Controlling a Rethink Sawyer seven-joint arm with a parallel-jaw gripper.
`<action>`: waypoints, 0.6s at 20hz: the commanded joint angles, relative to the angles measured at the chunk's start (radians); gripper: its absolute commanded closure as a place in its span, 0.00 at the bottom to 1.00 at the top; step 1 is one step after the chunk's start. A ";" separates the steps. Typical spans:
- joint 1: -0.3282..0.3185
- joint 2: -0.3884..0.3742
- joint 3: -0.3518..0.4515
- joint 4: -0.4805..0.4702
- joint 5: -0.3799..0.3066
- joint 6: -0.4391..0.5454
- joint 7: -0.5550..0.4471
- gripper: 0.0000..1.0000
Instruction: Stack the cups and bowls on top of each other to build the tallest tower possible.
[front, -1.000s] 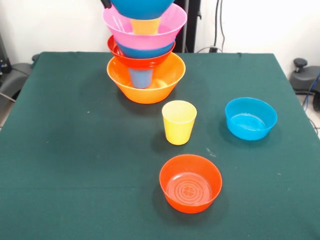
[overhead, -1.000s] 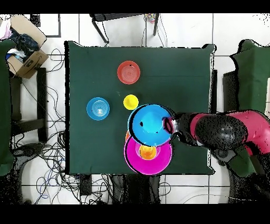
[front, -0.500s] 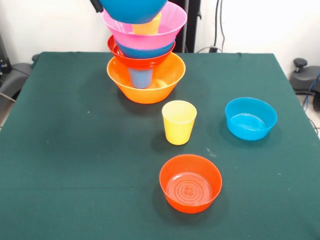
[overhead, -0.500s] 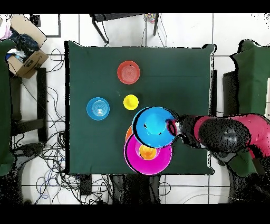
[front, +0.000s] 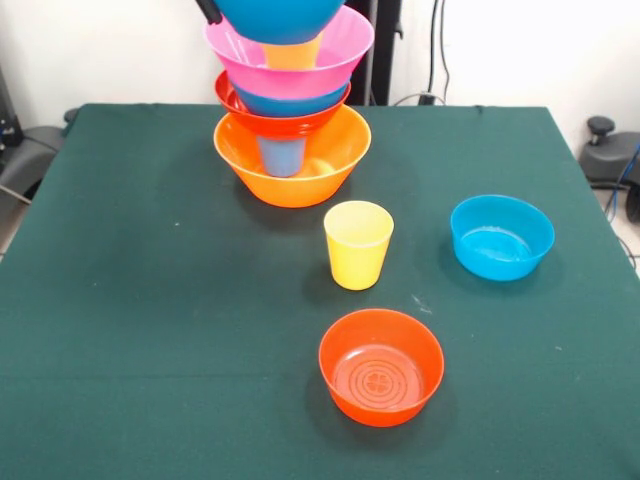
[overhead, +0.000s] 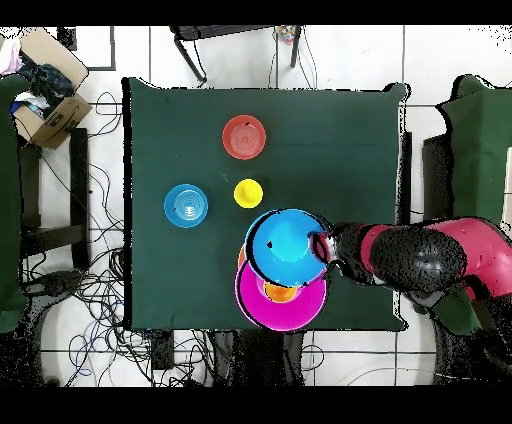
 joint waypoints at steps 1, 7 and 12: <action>0.028 0.011 -0.001 0.041 -0.028 0.145 -0.326 1.00; 0.016 0.027 -0.010 0.043 -0.050 0.155 -0.341 1.00; 0.016 0.032 -0.006 0.051 -0.052 0.161 -0.331 1.00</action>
